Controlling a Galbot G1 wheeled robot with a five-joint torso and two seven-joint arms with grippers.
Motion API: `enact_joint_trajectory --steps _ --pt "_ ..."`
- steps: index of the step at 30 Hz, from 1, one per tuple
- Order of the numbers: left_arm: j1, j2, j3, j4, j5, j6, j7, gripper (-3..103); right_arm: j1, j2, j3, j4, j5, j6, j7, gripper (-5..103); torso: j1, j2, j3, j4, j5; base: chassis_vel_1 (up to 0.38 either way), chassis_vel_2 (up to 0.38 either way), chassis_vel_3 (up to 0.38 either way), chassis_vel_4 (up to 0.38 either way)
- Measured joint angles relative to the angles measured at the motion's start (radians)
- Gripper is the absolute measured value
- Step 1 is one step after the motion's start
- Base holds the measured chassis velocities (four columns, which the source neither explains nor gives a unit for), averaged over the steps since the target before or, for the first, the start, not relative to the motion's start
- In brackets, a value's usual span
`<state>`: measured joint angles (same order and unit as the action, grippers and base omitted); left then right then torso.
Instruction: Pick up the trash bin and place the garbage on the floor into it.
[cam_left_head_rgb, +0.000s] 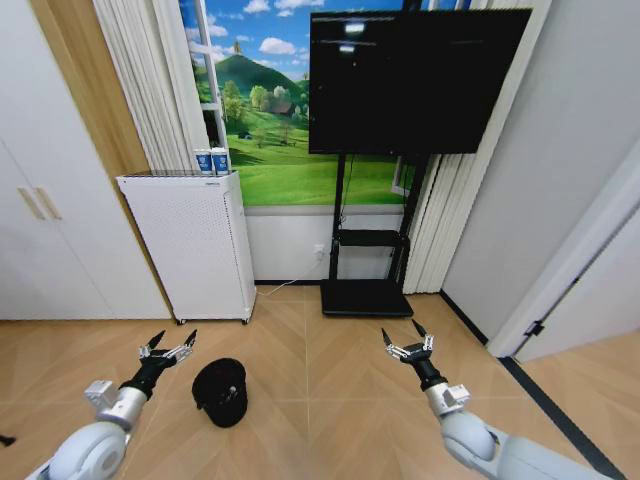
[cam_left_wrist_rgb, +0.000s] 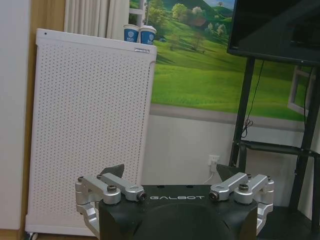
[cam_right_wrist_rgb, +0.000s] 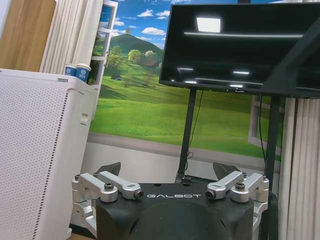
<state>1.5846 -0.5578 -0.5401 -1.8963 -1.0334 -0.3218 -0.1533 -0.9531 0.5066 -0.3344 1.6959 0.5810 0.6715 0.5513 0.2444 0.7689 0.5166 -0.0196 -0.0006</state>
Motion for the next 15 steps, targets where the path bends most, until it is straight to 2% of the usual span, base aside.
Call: enact_joint_trajectory --steps 1,2,4,5,7,8,10,11,13,14,15 --pt "0.000 -0.002 0.000 0.001 0.000 0.000 0.000 100 0.000 0.003 0.000 -0.001 0.001 0.000 0.000 100 0.000 0.000 0.000 0.0002 0.0020 0.380 -0.348 -0.377 0.346" --pt "0.000 -0.002 0.000 0.001 0.000 0.000 0.000 100 0.000 0.003 0.000 -0.001 0.001 0.000 0.000 100 0.000 0.000 0.000 0.0002 0.0020 0.380 -0.348 -0.377 0.346" --pt "0.001 -0.005 0.000 0.003 0.001 0.000 -0.001 100 0.002 0.005 -0.001 -0.003 0.001 0.000 0.001 100 0.000 -0.001 0.000 0.0005 -0.0010 0.389 -0.346 -0.380 0.360" --pt "0.001 -0.005 0.000 0.003 0.001 0.000 -0.001 100 0.002 0.005 -0.001 -0.003 0.001 0.000 0.001 100 0.000 -0.001 0.000 0.0005 -0.0010 0.397 -0.345 -0.382 0.360" --pt "0.003 -0.008 -0.002 0.003 0.002 -0.001 -0.001 100 0.003 0.009 -0.003 -0.003 0.002 -0.001 0.008 100 0.000 -0.001 -0.001 0.0003 0.0023 0.375 -0.328 -0.360 0.337" --pt "0.003 -0.010 -0.003 0.003 0.002 -0.002 -0.001 100 0.003 0.010 -0.003 -0.005 0.002 -0.001 0.008 100 0.000 -0.001 -0.001 0.0007 0.0002 0.339 -0.367 -0.352 0.336" --pt "0.005 -0.013 -0.002 0.003 0.002 -0.001 -0.001 100 0.003 0.010 -0.003 -0.008 0.002 -0.001 0.009 100 0.000 -0.001 -0.001 0.0003 -0.0012 0.339 -0.356 -0.343 0.356" --pt "0.005 -0.014 -0.003 0.003 0.004 -0.003 -0.001 100 0.002 0.012 -0.003 -0.009 0.002 -0.001 0.009 100 0.000 -0.001 -0.001 0.0001 0.0016 0.345 -0.345 -0.380 0.339" --pt "0.006 -0.017 -0.003 0.003 0.006 -0.004 -0.002 100 0.000 0.012 -0.003 -0.010 0.002 -0.001 0.009 100 0.000 -0.001 -0.001 0.0001 0.0023 0.346 -0.350 -0.380 0.346" --pt "0.007 -0.019 -0.003 0.003 0.007 -0.005 -0.002 100 -0.002 0.012 0.000 -0.010 0.001 -0.001 0.010 100 0.000 -0.001 -0.001 0.0003 0.0003 0.346 -0.364 -0.344 0.354" --pt "0.007 -0.019 -0.003 0.003 0.007 -0.005 -0.002 100 -0.002 0.012 0.000 -0.010 0.001 -0.001 0.010 100 0.000 -0.001 -0.001 0.0003 0.0003 0.346 -0.364 -0.344 0.354"
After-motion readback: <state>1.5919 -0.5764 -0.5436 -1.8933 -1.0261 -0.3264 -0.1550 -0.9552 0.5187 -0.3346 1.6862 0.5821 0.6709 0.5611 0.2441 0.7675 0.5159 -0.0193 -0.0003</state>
